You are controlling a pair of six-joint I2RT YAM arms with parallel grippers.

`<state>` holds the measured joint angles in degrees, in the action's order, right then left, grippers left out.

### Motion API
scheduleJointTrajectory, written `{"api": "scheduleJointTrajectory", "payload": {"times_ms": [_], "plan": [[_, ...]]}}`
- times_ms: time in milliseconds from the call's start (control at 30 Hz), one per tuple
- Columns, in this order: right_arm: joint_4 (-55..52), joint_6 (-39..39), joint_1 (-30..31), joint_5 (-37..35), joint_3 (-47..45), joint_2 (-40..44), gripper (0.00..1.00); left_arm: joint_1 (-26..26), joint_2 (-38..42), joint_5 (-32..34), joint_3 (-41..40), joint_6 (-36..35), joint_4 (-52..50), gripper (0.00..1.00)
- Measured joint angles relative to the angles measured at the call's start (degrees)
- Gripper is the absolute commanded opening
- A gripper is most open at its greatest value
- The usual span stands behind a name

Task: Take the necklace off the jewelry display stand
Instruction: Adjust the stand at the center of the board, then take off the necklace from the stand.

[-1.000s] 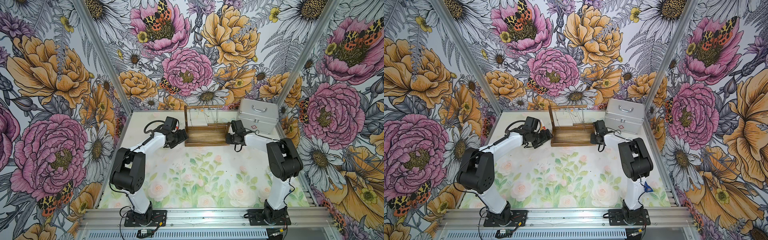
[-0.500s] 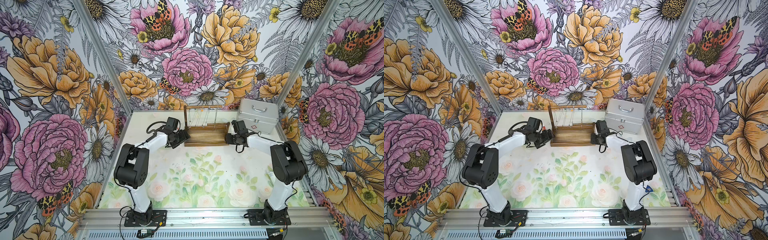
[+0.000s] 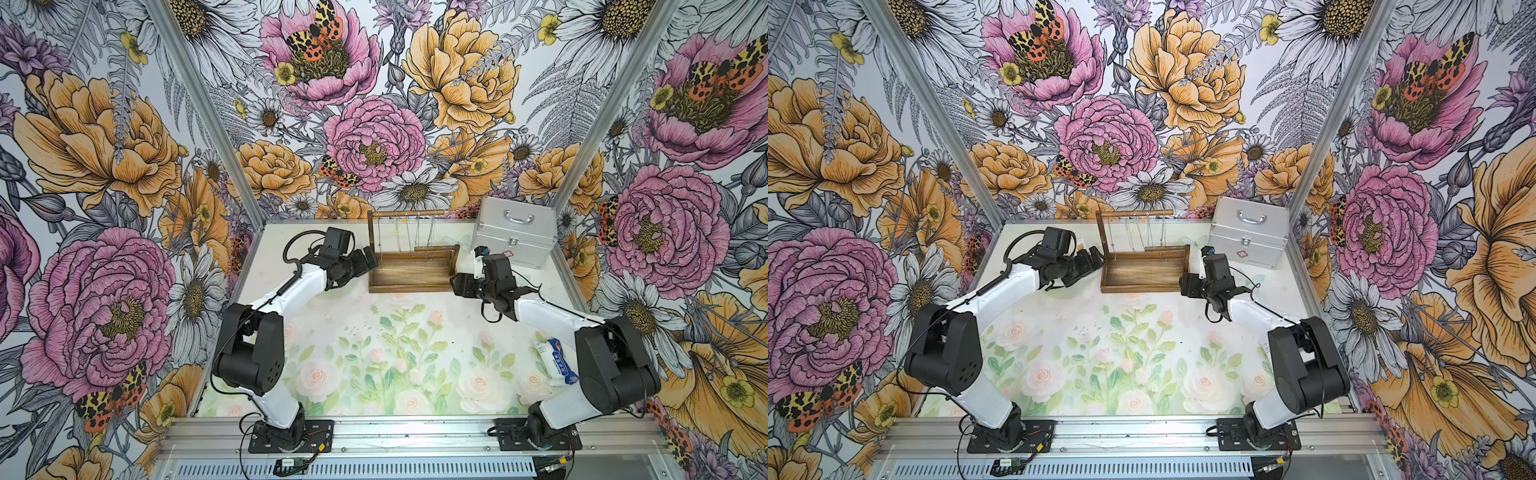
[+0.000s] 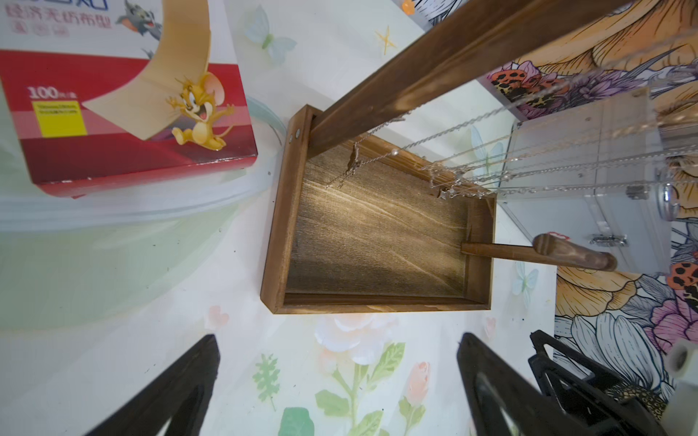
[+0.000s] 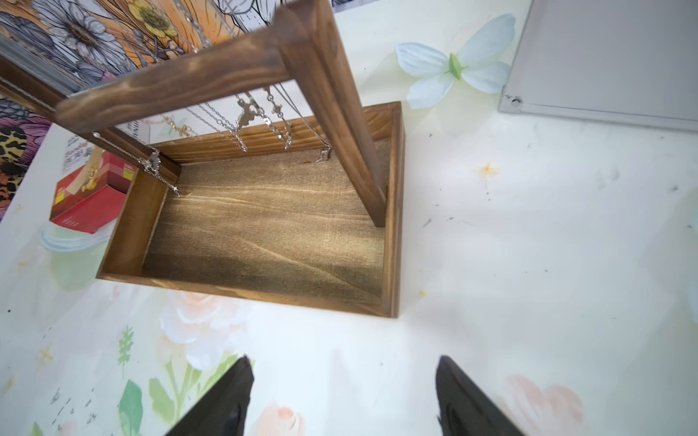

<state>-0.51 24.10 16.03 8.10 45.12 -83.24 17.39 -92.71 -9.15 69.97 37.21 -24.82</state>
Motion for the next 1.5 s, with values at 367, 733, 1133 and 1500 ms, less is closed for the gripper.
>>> {"api": "scheduleJointTrajectory", "payload": {"times_ms": [367,733,1133,1500], "plan": [[18.0,11.2,-0.7,-6.6,-10.2,14.0,0.80,-4.3,13.2,2.5,-9.3,-1.1,11.9,0.99],[15.3,15.3,-0.7,-6.8,-1.3,13.6,0.80,-9.0,17.4,0.8,-10.8,-1.1,15.9,0.99],[10.8,23.4,0.2,0.4,-8.5,21.3,0.69,-7.1,21.4,-0.2,-10.7,0.4,16.5,0.99],[-3.0,21.2,2.6,2.3,1.1,27.9,0.52,-7.1,21.5,-0.8,-10.7,1.7,16.5,0.99]]}}
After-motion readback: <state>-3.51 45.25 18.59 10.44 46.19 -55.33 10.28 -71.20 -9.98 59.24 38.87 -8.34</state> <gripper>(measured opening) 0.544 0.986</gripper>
